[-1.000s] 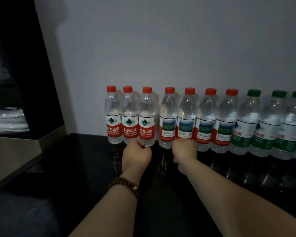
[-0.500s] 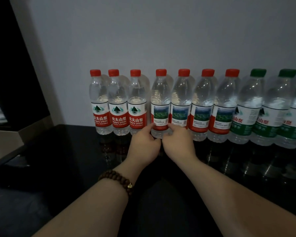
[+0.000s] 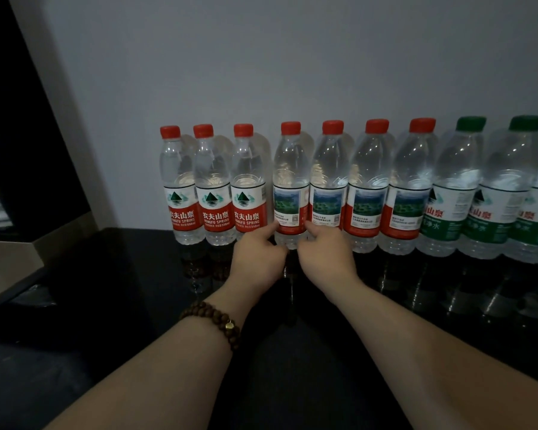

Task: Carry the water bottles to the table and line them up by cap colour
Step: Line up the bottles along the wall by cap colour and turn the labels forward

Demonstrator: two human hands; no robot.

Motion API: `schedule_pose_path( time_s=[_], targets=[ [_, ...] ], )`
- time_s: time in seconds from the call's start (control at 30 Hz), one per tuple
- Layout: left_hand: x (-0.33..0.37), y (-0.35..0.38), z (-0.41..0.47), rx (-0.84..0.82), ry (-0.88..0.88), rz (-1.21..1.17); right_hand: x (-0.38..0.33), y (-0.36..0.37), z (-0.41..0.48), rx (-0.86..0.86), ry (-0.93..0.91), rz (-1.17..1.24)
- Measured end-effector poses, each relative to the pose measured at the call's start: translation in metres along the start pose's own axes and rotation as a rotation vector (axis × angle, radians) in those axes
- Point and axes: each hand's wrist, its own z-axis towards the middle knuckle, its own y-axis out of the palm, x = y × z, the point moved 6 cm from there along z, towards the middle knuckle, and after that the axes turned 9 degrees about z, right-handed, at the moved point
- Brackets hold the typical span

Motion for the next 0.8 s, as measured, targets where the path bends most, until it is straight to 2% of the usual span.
schedule_pose_path(
  time_s=[0.13, 0.33, 0.5, 0.67, 0.8],
  targets=[
    [0.003, 0.004, -0.003, -0.072, 0.012, -0.049, 0.008, 0.002, 0.003, -0.010, 0.058, 0.022],
    [-0.006, 0.000, 0.000, 0.042, -0.070, -0.075, 0.007, -0.001, 0.003, 0.027, 0.036, 0.046],
    [0.004, 0.006, -0.002, -0.065, 0.008, -0.066, 0.010, 0.002, 0.007, -0.019, 0.049, 0.048],
    [-0.006, 0.000, 0.001, 0.046, -0.088, -0.092, 0.010, -0.002, 0.007, 0.037, 0.045, 0.060],
    [-0.001, 0.006, 0.001, -0.020, -0.014, -0.099, 0.009, 0.003, 0.006, -0.032, 0.035, 0.051]
  ],
)
